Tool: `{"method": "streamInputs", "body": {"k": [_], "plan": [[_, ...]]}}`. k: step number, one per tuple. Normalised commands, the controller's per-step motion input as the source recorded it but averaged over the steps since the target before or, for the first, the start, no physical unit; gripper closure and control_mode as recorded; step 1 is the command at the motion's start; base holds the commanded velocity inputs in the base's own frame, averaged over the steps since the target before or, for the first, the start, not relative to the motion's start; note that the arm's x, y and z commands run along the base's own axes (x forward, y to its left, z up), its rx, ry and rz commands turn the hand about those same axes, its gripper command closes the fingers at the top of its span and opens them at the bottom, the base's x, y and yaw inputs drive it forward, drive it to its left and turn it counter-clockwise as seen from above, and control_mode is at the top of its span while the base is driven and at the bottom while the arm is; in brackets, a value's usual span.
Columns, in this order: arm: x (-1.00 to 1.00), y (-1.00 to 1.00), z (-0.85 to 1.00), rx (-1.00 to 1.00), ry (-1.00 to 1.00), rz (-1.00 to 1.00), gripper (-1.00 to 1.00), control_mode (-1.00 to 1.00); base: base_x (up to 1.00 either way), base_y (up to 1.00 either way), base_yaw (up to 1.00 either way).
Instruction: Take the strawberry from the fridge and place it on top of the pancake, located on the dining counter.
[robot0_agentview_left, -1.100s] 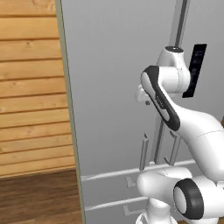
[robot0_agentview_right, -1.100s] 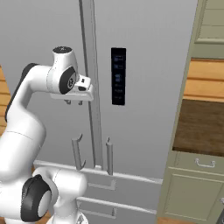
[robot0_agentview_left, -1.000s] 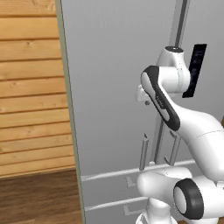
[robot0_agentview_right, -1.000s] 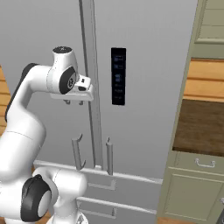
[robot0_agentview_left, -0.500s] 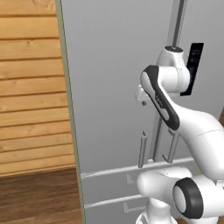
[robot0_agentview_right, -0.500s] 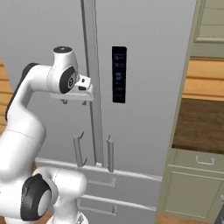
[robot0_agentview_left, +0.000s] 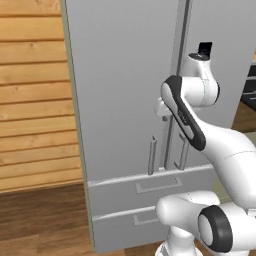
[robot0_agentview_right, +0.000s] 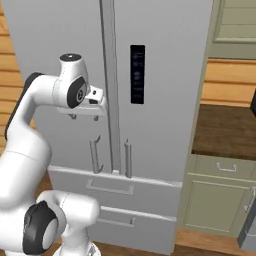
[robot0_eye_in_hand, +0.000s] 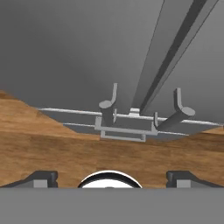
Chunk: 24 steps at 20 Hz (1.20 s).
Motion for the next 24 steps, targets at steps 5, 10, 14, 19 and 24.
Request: {"method": "streamInputs", "body": {"k": [5, 10, 14, 19, 24], "plan": [[0.0, 0.0, 0.0, 0.0, 0.0, 0.0, -1.0, 1.0, 0.0, -0.48, 0.0], [0.0, 0.0, 0.0, 0.0, 0.0, 0.0, -1.0, 1.0, 0.02, -0.43, 0.0], [0.0, 0.0, 0.0, 0.0, 0.0, 0.0, -1.0, 1.0, 0.0, -0.28, 0.0], [0.0, 0.0, 0.0, 0.0, 0.0, 0.0, -1.0, 1.0, -0.49, -0.08, -0.02], [0.0, 0.0, 0.0, 0.0, 0.0, 0.0, -1.0, 1.0, -0.57, 0.0, -0.01]]}}
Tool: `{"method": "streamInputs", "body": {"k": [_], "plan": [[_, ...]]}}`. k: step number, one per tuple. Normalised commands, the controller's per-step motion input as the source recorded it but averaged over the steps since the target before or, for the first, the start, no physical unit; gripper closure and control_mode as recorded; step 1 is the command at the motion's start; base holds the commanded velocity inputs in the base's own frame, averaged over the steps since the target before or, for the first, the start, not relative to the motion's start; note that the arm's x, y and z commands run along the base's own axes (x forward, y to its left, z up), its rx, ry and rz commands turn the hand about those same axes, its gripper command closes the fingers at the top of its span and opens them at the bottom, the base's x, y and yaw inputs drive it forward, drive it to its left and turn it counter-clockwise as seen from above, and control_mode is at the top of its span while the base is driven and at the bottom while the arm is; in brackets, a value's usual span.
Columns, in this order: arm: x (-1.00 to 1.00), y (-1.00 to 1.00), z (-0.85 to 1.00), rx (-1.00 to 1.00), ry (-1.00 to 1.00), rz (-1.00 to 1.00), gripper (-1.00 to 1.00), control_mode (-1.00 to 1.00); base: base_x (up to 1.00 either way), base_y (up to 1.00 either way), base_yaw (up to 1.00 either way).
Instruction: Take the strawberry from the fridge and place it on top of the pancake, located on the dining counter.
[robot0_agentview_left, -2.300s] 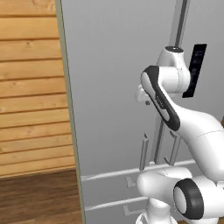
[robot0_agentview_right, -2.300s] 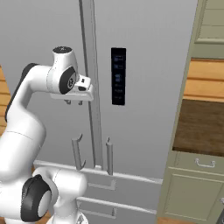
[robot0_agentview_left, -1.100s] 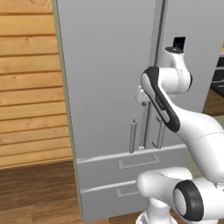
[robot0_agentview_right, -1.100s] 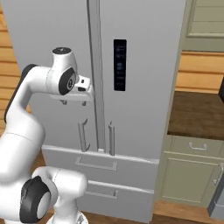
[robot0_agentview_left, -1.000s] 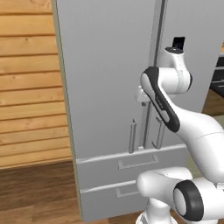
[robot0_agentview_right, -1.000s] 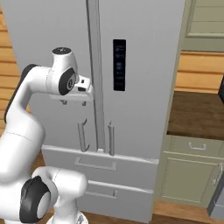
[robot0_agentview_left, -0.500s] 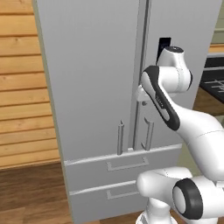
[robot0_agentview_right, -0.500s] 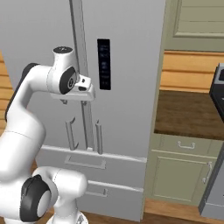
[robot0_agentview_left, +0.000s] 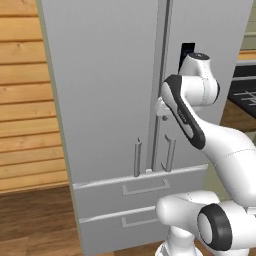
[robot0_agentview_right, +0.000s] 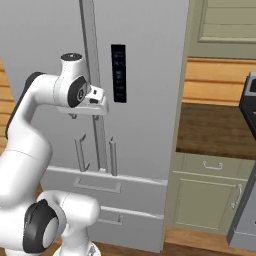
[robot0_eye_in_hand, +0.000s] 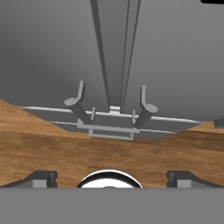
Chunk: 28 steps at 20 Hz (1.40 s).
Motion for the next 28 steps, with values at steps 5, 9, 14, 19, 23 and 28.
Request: {"method": "streamInputs", "body": {"k": [5, 9, 14, 19, 23, 28], "plan": [[0.05, -0.09, -0.02, 0.0, 0.0, 0.01, -1.0, -1.0, -0.04, 0.0, 0.0], [0.13, -0.18, -0.46, 0.01, -0.05, 0.01, -1.0, -1.0, 0.0, 0.0, 0.0], [0.09, -0.33, -0.6, 0.02, -0.12, 0.0, -1.0, -1.0, 0.0, 0.0, 0.0], [0.4, -0.34, -0.79, 0.06, -0.08, 0.05, -1.0, -1.0, 0.0, 0.0, 0.0], [0.43, -0.1, -0.45, -0.01, -0.02, 0.0, -1.0, -1.0, 0.0, 0.0, 0.0], [0.46, -0.08, -0.26, -0.01, 0.0, 0.0, -1.0, -1.0, 0.0, 0.0, 0.0]]}}
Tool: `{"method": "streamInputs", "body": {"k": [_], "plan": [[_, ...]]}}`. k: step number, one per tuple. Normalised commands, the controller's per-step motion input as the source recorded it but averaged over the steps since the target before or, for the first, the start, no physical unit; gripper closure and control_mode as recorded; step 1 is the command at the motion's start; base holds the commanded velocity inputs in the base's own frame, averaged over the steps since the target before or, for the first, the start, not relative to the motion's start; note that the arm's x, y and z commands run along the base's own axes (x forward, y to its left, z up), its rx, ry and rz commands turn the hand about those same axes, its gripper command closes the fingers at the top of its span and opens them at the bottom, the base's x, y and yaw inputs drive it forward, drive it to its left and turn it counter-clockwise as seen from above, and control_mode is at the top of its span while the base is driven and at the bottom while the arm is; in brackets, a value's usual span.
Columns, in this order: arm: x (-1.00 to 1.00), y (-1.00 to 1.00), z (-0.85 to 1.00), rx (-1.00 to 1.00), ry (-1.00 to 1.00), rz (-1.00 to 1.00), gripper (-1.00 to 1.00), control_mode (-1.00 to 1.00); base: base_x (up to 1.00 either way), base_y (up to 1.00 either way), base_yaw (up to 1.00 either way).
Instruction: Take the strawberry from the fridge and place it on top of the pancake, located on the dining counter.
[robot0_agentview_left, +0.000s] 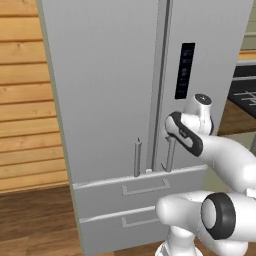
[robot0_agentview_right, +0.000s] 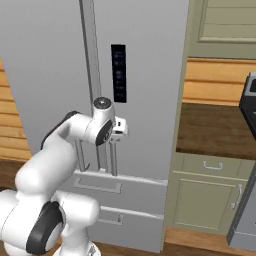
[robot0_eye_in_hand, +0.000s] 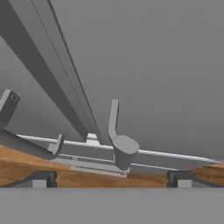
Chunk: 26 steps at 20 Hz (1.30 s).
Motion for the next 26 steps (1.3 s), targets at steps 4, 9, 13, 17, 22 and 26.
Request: {"method": "streamInputs", "body": {"k": [4, 9, 13, 17, 22, 26], "plan": [[0.41, -0.01, -0.38, 0.0, 0.0, 0.0, -1.0, -1.0, 0.0, 0.0, 0.0], [0.33, 0.0, -0.48, -0.03, 0.0, 0.0, -1.0, -1.0, 0.0, 0.0, 0.0], [0.3, -0.03, -0.23, -0.03, 0.0, 0.0, -1.0, -1.0, 0.0, 0.0, 0.0], [0.11, -0.05, -0.24, -0.01, -0.02, 0.0, -1.0, -1.0, 0.0, 0.0, 0.0], [0.0, -0.04, -0.15, 0.0, 0.0, 0.0, 1.0, -1.0, 0.0, 0.0, 0.0], [0.0, -0.09, -0.01, 0.0, 0.0, 0.0, 1.0, -1.0, 0.0, 0.0, 0.0]]}}
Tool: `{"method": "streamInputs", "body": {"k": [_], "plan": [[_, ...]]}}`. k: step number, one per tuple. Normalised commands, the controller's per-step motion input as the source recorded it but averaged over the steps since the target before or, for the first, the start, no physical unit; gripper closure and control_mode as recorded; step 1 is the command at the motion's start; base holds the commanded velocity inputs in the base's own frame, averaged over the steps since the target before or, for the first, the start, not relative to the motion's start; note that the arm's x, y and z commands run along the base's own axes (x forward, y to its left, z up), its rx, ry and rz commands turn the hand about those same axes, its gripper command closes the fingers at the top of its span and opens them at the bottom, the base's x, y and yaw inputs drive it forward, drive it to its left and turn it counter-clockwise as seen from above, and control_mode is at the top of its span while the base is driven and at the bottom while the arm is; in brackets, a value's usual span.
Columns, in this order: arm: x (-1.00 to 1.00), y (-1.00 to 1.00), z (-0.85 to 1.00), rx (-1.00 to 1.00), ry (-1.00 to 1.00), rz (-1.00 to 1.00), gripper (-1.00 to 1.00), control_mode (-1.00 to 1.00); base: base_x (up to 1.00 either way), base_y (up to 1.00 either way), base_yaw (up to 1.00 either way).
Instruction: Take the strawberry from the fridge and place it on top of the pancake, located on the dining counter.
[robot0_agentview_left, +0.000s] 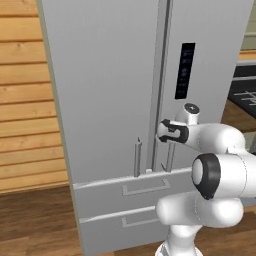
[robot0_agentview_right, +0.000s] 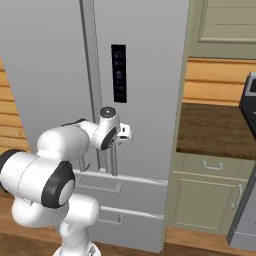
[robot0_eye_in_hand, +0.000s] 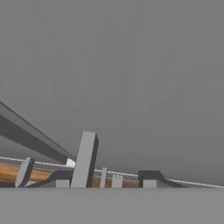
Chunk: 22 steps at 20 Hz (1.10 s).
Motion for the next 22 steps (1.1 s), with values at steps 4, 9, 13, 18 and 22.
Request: {"method": "streamInputs", "body": {"k": [4, 9, 13, 18, 22], "plan": [[-0.2, -0.47, -0.17, 0.0, 0.01, 0.0, 1.0, -1.0, 0.0, 0.0, 0.0], [-0.67, -0.93, -0.41, 0.0, 0.0, 0.0, 1.0, -1.0, 0.0, 0.0, 0.0], [-0.84, -1.0, -0.36, 0.0, 0.0, 0.0, 1.0, -1.0, 0.0, 0.0, 0.0], [-0.89, -0.96, -0.27, 0.0, 0.0, 0.0, 1.0, -1.0, 0.0, 0.0, 0.0], [-0.33, -0.69, 0.0, 0.04, 0.0, 0.0, 1.0, -1.0, 0.0, 0.0, 0.0]]}}
